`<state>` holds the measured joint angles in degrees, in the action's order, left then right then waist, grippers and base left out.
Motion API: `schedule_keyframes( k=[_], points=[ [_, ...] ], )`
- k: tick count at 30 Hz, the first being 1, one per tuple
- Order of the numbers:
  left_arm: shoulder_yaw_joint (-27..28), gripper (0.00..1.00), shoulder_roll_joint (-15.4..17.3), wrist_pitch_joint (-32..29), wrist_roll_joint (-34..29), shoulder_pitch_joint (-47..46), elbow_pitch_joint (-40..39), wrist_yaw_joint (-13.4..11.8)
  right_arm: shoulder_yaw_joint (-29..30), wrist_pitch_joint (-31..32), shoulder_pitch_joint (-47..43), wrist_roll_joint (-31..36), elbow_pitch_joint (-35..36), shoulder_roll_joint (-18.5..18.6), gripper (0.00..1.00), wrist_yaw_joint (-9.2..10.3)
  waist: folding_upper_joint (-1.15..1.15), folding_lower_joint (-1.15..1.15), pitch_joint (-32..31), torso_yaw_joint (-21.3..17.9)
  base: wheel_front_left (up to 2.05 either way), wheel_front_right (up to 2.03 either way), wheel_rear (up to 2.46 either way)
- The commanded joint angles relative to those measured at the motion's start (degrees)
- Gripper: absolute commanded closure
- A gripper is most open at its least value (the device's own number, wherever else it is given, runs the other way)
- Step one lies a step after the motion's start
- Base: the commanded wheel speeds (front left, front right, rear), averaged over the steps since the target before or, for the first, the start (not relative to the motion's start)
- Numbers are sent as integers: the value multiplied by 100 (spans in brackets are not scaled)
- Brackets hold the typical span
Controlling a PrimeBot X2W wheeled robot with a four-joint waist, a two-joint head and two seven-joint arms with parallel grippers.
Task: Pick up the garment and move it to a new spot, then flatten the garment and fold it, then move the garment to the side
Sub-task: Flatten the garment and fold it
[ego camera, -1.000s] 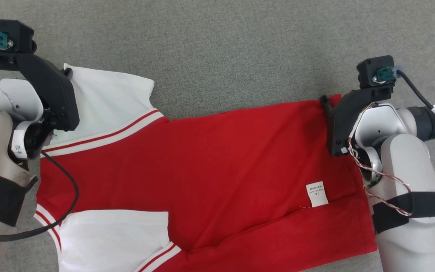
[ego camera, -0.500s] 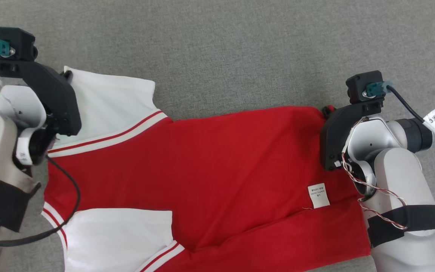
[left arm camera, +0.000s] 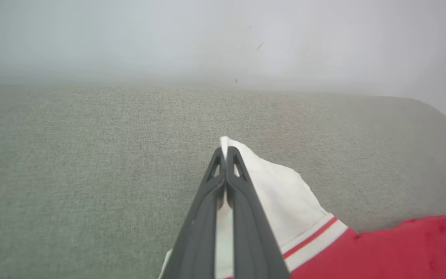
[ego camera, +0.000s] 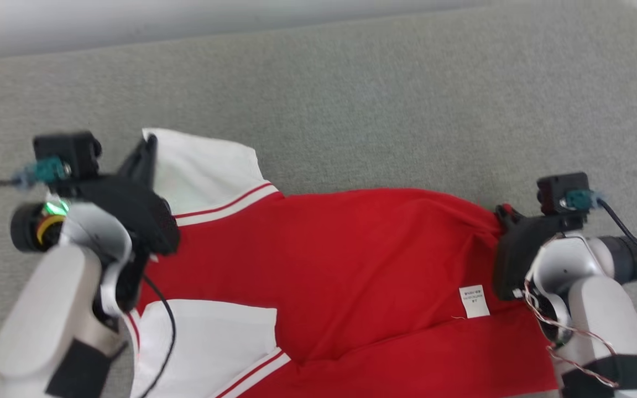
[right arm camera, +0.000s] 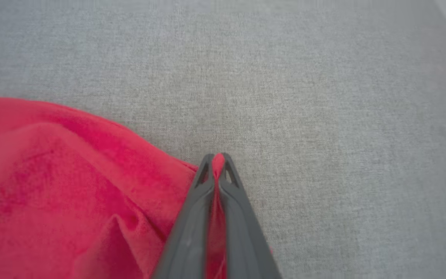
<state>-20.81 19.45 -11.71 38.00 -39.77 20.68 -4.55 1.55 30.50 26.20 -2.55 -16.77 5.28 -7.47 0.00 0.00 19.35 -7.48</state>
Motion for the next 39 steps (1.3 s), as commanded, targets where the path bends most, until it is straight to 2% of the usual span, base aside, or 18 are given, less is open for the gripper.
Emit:
schedule_keyframes(
  k=[1,3,8,10,14,17,22,23,31,39],
  points=[
    [16,100,-46,97,49,245,-172,-39,-28,-108,-147,-67,109,94,100,-3,0,0,-364,289,0,0,0],
    [-67,100,-48,174,-6,590,-435,-80,3,-226,-394,-140,263,151,100,-3,0,0,-527,407,0,0,0],
    [-140,100,-129,357,-4,1556,-1141,-387,-184,-126,-1125,-268,667,469,100,-3,0,0,-959,631,0,0,0],
    [-160,100,-204,300,193,1970,-1393,-426,-323,-88,-1341,-362,800,624,100,-3,0,0,-1078,689,0,0,0],
    [-146,100,-141,251,344,2585,-1738,-506,-531,-9,-1605,-467,941,918,100,-3,0,0,-1254,780,0,0,0],
    [-75,100,-68,289,537,2894,-1757,-403,-666,49,-1706,-524,957,1123,100,-3,0,0,-1354,843,0,0,0],
    [-78,100,-2,278,633,3264,-1799,-440,-1196,355,-1832,-627,978,1677,100,-3,0,0,-1526,925,0,0,0],
    [-78,100,-2,278,633,3264,-1799,-440,-1196,355,-1832,-627,978,1677,100,-3,0,0,-1526,925,0,0,0],
    [-141,100,-7,218,694,3672,-1942,-534,-2145,787,-1756,-811,1159,2737,100,-3,0,0,-1753,988,0,0,0],
    [-247,100,-54,135,767,4029,-2021,-647,-2738,1024,-1576,-973,1214,3262,100,-3,0,0,-1878,1042,0,0,0]
  ],
)
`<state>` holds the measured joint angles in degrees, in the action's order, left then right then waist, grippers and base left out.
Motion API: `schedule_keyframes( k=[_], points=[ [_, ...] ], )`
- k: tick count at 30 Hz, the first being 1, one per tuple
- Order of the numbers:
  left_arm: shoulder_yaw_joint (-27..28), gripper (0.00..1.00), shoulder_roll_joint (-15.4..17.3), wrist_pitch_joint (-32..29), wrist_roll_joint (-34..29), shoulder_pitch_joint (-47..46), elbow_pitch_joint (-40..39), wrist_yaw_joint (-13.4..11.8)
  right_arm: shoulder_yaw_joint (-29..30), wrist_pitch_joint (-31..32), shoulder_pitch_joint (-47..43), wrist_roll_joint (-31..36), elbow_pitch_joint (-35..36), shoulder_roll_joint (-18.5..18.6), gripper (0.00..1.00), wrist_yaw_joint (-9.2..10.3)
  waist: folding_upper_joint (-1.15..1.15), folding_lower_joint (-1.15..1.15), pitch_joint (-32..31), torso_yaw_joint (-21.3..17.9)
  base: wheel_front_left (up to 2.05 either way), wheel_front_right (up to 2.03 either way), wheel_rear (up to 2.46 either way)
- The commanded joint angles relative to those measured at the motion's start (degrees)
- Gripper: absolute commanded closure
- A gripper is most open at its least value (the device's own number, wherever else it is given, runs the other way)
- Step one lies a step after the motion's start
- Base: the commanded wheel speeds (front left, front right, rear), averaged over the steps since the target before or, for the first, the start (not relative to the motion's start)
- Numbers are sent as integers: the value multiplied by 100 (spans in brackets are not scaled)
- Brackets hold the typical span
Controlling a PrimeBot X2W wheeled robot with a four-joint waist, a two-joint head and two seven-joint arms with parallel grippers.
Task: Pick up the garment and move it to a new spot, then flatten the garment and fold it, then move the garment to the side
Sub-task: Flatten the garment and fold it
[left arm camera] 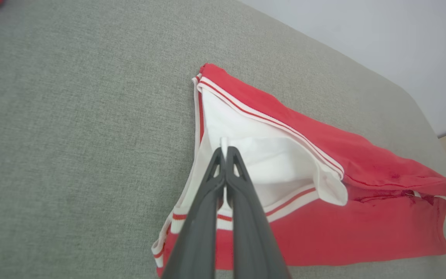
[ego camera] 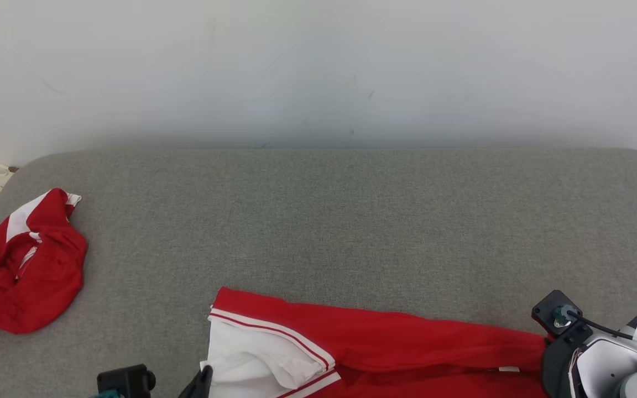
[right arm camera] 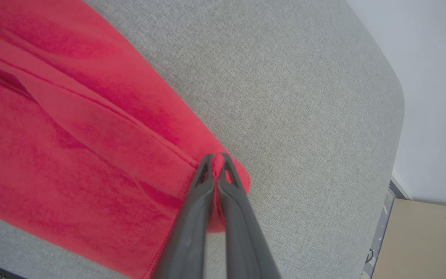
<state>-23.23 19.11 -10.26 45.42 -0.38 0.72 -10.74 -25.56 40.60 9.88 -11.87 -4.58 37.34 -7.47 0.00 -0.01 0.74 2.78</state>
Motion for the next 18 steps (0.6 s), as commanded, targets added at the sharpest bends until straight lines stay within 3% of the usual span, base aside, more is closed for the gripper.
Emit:
schedule_keyframes(
  k=[1,2,3,4,9,10,11,12,18],
  points=[
    [-16,100,-17,-17,28,132,-32,-39,-57,17,78,-62,-22,74,100,-3,0,1,-24,25,0,0,0],
    [-40,100,-25,-30,42,174,-30,-43,-74,18,88,-73,-37,87,100,-3,0,1,-33,39,0,0,0],
    [-55,100,-36,-50,65,203,-24,-53,-81,-7,102,-85,-41,85,75,-3,0,1,-39,51,0,0,0],
    [-67,100,-19,-77,58,219,-6,-48,-35,-20,117,-85,-72,53,0,-3,0,1,-46,63,0,0,0],
    [-147,100,101,-68,53,350,224,116,15,-68,57,-82,-121,-13,0,-3,0,1,-105,121,0,0,0],
    [-147,86,104,-34,46,362,261,124,76,-81,52,-97,-111,-45,0,-3,0,1,-113,124,0,0,0],
    [-142,15,99,-4,47,375,308,150,157,-112,47,-104,-87,-86,0,-3,0,1,-121,127,0,0,0],
    [-150,0,114,42,10,372,351,157,246,-139,31,-96,-65,-135,0,-3,0,1,-127,130,0,0,0],
    [-213,0,123,155,-36,322,601,281,1240,-69,-328,-38,152,-775,0,-3,0,1,-190,156,0,0,0]
  ],
)
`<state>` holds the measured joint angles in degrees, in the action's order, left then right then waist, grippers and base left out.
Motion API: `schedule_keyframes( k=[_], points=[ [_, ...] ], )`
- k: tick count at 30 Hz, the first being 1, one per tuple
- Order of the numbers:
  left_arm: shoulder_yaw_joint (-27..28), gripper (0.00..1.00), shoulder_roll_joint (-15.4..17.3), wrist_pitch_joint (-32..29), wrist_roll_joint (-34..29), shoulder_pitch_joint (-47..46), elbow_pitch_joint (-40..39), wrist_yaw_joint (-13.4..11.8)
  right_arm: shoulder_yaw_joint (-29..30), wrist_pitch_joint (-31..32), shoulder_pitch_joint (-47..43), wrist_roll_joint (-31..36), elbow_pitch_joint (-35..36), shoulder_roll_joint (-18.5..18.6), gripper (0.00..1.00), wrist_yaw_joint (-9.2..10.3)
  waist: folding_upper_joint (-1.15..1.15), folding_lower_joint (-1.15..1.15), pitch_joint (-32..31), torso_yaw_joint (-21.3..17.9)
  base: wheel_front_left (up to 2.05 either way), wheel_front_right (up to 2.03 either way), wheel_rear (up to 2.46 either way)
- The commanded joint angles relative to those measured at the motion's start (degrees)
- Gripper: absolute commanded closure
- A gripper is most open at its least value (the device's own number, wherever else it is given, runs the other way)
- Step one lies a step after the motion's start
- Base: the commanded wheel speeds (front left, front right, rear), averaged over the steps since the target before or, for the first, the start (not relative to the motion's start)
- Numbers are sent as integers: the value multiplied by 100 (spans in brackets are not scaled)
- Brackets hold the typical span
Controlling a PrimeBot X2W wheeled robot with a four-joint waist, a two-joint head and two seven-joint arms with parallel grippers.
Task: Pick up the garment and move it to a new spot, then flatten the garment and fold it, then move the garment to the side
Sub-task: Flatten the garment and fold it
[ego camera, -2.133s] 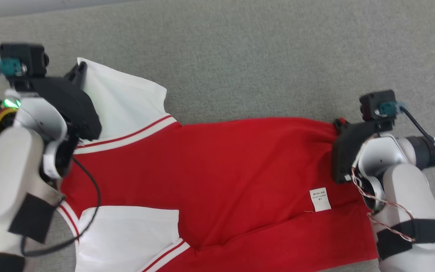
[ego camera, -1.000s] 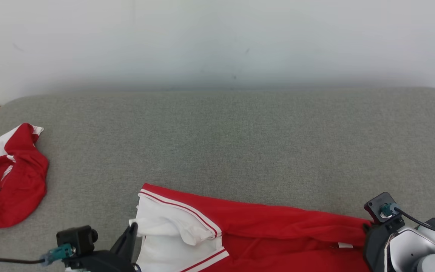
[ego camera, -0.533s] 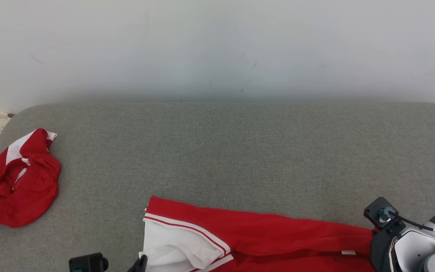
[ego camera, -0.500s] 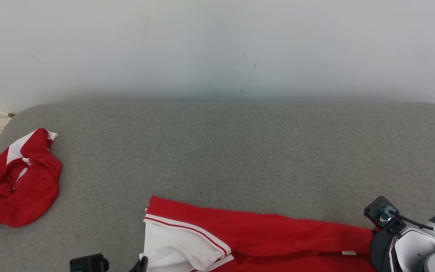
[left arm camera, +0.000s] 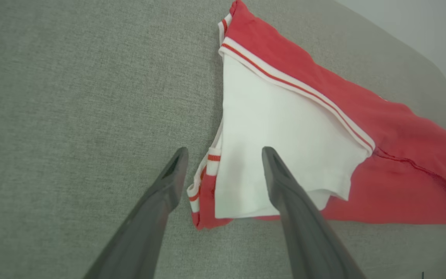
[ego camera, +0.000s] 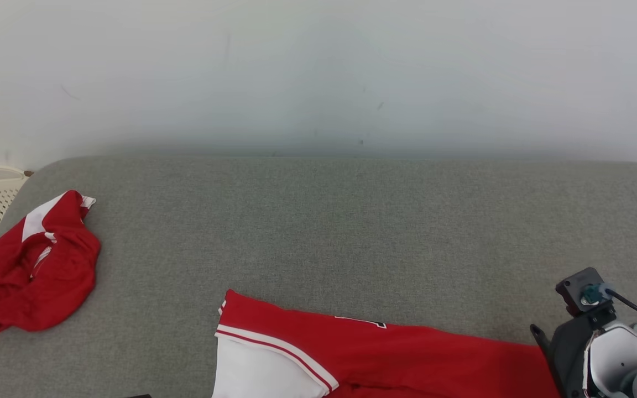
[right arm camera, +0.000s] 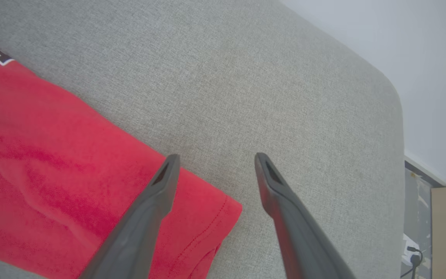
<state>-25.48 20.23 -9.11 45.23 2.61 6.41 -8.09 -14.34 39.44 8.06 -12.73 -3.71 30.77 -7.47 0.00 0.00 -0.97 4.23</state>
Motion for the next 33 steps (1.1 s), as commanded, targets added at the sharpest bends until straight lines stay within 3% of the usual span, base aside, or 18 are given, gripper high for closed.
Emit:
schedule_keyframes(
  k=[1,5,9,10,13,16,21,28,33],
  points=[
    [29,0,32,92,-35,27,57,37,329,109,-244,97,137,-254,0,-3,0,0,-35,18,0,0,0],
    [94,0,127,472,-265,8,123,30,1155,277,-708,332,407,-887,0,-3,0,0,-96,76,0,0,0],
    [110,0,215,1429,-775,-152,56,141,2064,222,-1150,789,588,-1682,0,-3,0,0,-143,146,0,0,0],
    [110,0,215,1429,-775,-152,56,141,2064,222,-1150,789,588,-1682,0,-3,0,0,-143,146,0,0,0],
    [126,0,223,2169,-1202,-245,18,193,2662,139,-1394,1138,638,-2303,0,-3,0,0,-168,211,0,0,0],
    [202,0,138,2388,-1484,-335,-60,232,3063,48,-1576,1374,565,-2622,0,-3,0,0,-173,264,0,0,0],
    [438,0,-16,2439,-1781,-335,-225,282,3426,-86,-1712,1589,294,-2783,0,-3,0,0,-133,320,0,0,0],
    [875,0,-234,2437,-2174,-229,-511,293,3380,-296,-1481,1423,-182,-2799,0,-3,0,0,-24,333,0,0,0],
    [741,0,-383,2379,-2412,-137,-812,49,3307,-199,-1393,1479,-470,-2801,0,-3,0,0,40,356,0,0,0]
  ],
)
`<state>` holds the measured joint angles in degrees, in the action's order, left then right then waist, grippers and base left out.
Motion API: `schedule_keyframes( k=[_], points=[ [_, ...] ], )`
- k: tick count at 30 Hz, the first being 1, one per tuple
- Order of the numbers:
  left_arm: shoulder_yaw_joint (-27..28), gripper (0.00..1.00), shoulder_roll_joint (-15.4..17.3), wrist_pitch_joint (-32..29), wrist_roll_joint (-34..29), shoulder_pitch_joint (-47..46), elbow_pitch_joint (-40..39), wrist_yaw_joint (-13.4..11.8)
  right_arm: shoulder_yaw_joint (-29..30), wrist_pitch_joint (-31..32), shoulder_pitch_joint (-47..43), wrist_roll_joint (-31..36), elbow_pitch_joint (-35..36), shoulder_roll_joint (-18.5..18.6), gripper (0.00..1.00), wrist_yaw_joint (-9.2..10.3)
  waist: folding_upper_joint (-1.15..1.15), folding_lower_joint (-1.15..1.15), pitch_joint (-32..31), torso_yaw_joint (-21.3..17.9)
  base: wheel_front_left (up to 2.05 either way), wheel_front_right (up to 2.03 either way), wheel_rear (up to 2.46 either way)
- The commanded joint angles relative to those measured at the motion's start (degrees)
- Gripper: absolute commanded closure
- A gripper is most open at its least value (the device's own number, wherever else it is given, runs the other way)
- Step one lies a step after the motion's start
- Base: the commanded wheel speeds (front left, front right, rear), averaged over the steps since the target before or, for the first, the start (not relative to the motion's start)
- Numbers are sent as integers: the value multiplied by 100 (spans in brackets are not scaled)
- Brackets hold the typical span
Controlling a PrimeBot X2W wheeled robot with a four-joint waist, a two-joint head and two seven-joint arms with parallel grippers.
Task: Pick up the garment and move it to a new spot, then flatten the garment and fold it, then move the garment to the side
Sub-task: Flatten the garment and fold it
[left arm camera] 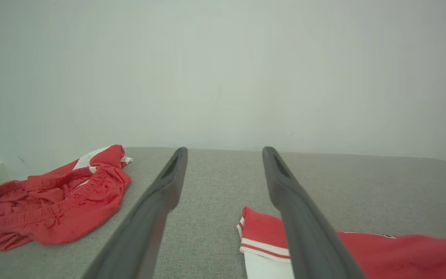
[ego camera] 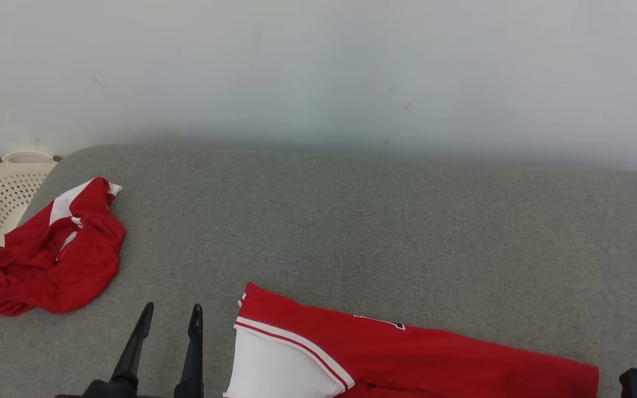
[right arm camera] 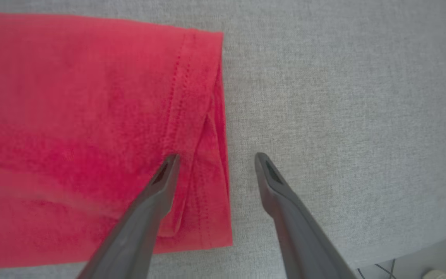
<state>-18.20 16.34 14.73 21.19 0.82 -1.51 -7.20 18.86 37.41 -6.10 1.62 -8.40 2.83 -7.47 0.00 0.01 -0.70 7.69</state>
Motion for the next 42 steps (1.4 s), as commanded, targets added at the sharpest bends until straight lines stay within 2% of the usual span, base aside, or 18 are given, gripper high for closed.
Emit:
schedule_keyframes(
  k=[1,12,13,15,16,26,36,39,42],
  points=[
    [-15,0,-10,-39,-47,43,-89,-63,-31,30,49,32,-63,-9,0,-3,0,-1,28,15,0,0,0],
    [-105,0,17,-368,-178,67,-554,-304,-66,19,317,-37,-527,-14,0,-3,0,-1,222,44,0,0,0],
    [-106,0,24,-401,-178,78,-582,-327,-63,18,341,-53,-570,-15,7,-3,0,-1,216,36,0,0,0],
    [-117,0,42,-454,-179,99,-634,-338,-47,27,375,-80,-650,-16,67,-3,0,-1,198,17,0,0,0],
    [-127,0,48,-478,-177,116,-656,-351,-31,11,404,-79,-686,-15,100,-3,0,-1,185,7,0,0,0],
    [-195,0,117,-681,-148,280,-855,-416,531,-299,597,107,-635,17,100,10,0,-1,80,-103,0,0,0],
    [-238,0,94,-616,-163,369,-958,-483,1801,-428,490,302,147,10,100,5,0,-1,-35,-171,0,0,0],
    [-254,0,65,-601,-121,383,-935,-492,1792,-252,451,275,451,-4,100,5,0,-1,-73,-208,0,0,0],
    [-292,0,32,-594,-110,356,-897,-484,1396,22,317,-48,721,-8,100,5,0,-1,-111,-219,0,0,0]
  ],
)
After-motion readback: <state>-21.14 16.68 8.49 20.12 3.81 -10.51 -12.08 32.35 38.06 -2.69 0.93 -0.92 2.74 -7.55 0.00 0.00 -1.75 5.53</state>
